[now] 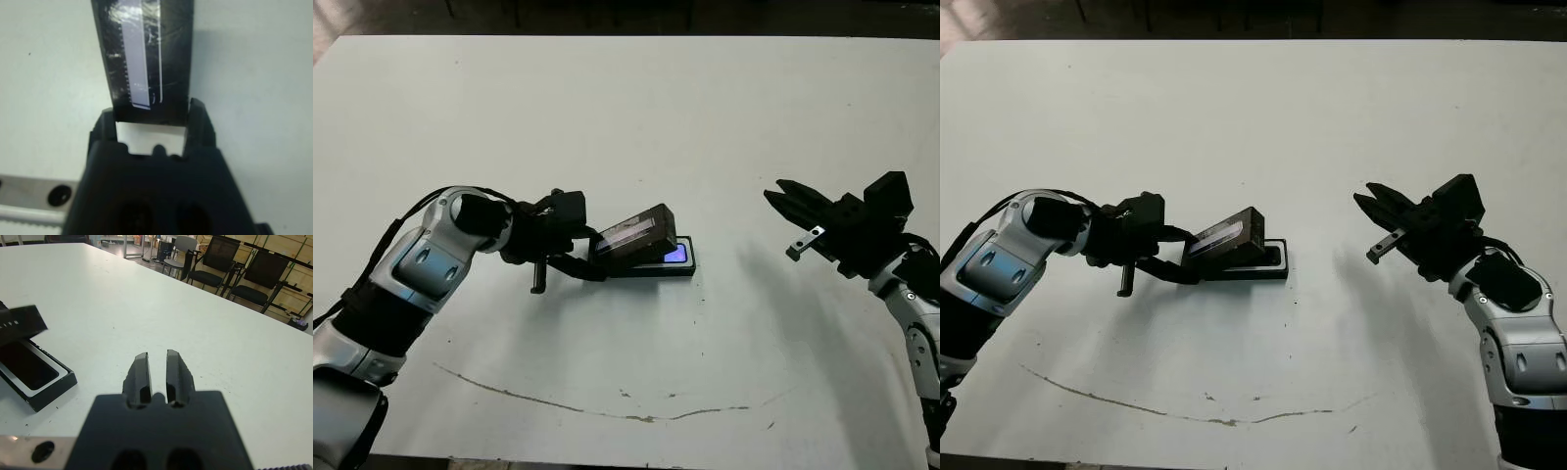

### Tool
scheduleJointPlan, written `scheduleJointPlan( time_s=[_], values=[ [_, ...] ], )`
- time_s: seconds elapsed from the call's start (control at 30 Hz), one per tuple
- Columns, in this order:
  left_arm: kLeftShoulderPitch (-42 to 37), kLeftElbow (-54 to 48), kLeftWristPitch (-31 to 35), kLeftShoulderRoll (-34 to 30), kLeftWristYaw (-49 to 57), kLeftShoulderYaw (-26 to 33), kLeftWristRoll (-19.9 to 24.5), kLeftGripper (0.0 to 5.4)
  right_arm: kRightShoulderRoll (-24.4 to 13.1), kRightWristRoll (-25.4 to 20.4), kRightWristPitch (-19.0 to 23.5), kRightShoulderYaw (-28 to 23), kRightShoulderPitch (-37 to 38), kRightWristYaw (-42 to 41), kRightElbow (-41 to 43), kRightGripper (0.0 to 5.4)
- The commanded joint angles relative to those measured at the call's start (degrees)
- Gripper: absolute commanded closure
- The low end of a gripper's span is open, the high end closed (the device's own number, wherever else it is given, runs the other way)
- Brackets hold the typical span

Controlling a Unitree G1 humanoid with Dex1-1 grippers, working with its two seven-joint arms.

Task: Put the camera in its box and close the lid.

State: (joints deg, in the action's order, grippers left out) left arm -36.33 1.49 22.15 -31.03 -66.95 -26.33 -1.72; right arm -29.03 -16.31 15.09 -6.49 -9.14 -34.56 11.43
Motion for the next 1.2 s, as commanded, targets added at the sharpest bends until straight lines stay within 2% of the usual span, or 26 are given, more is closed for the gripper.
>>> scheduleJointPlan(
  time_s=[0.03, 0.23, 0.6, 1.03, 1.2],
  values=[
    [1.9, 0.4, 6.1, 2.2, 0.0, -4.6, -1.4, 4.77, -0.2, 0.2, -0.1, 0.1, 1.4, -0.2, -0.3, 5.40],
    [0.2, -1.0, 14.2, 4.1, 2.1, -7.3, -2.9, 4.77, -0.4, 0.4, 0.6, 0.1, 1.6, 0.2, 0.4, 5.40],
    [-3.1, -1.7, 22.9, 6.8, 3.4, -11.3, -3.5, 4.77, -1.1, 0.6, 0.1, -0.5, 1.6, -0.2, -0.3, 5.40],
    [-4.7, -2.3, 24.1, 7.7, 4.3, -13.7, -4.1, 4.77, -0.6, 0.1, -1.1, -0.5, 1.3, -0.7, -0.9, 5.40],
    [-4.7, -3.0, 23.6, 7.6, 4.8, -13.8, -4.1, 4.77, -0.5, 0.3, -0.3, -0.3, 1.6, 0.0, -0.4, 5.40]
  ],
)
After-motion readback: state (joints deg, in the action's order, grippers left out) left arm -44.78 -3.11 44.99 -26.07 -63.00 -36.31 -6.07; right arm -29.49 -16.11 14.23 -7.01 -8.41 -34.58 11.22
